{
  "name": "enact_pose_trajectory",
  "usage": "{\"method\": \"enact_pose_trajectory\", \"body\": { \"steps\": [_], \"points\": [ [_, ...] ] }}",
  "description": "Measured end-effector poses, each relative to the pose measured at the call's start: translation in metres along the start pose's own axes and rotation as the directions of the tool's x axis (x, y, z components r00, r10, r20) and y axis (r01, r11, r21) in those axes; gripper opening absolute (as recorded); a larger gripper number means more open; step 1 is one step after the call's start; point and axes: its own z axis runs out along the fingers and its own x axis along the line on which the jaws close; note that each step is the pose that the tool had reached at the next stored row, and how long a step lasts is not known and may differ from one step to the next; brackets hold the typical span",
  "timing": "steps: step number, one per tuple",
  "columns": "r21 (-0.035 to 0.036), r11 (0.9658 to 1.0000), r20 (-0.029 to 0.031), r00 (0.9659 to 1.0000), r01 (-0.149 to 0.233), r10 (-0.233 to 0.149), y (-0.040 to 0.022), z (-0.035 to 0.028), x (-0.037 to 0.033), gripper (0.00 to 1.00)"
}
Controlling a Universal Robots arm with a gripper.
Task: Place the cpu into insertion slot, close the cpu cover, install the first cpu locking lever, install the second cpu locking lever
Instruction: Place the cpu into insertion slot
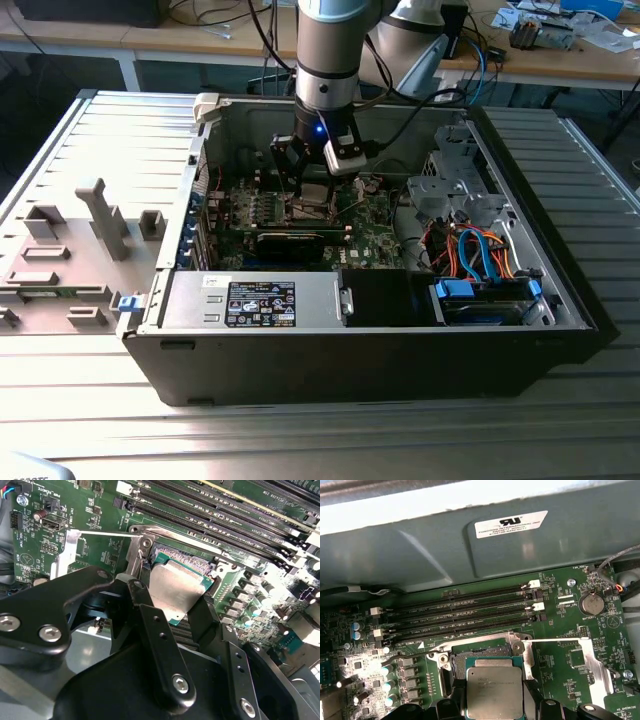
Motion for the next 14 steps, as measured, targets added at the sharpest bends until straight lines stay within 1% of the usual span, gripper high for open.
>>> {"method": "enact_pose_trajectory", "body": {
  "steps": [14],
  "points": [
    [-0.0001,1.0,0.0002,1.0,-0.007,0.007,-0.0001,0.0015,0.0,0.54]
  ]
}}
